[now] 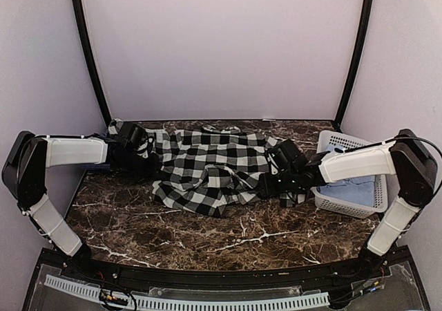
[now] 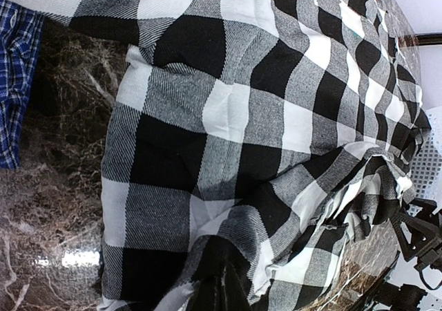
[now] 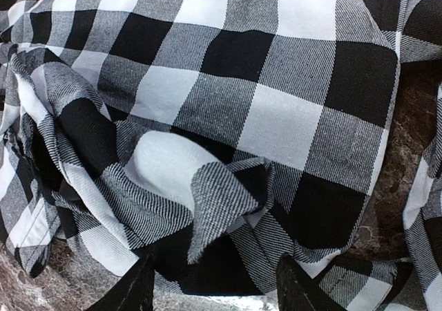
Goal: Fold and stack the long sleeve shirts
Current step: Flatten out the crumpled shirt at the center of the board.
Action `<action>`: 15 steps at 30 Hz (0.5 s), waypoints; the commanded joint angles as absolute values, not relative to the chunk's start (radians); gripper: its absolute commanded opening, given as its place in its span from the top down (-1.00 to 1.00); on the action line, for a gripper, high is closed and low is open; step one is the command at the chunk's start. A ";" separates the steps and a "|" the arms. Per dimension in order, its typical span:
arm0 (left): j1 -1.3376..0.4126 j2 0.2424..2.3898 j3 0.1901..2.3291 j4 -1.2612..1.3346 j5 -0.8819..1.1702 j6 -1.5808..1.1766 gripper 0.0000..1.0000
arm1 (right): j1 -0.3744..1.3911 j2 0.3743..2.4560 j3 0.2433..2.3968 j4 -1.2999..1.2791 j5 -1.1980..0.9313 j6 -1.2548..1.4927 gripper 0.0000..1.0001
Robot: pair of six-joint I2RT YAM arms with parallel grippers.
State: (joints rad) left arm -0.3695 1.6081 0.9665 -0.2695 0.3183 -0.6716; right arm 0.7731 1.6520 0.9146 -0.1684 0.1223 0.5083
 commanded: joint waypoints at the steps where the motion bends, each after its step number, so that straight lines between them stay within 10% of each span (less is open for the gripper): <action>1: -0.370 1.586 0.981 -0.259 0.337 -0.654 1.00 | 0.740 1.660 0.896 -0.016 -0.015 0.550 -0.14; 8: -0.370 1.582 0.979 -0.270 0.348 -0.646 1.00 | 0.722 1.738 0.944 0.063 -0.077 0.593 -0.01; 15: -0.370 1.538 0.950 -0.330 0.392 -0.640 1.00 | 0.722 1.715 1.001 -0.071 -0.093 0.613 0.91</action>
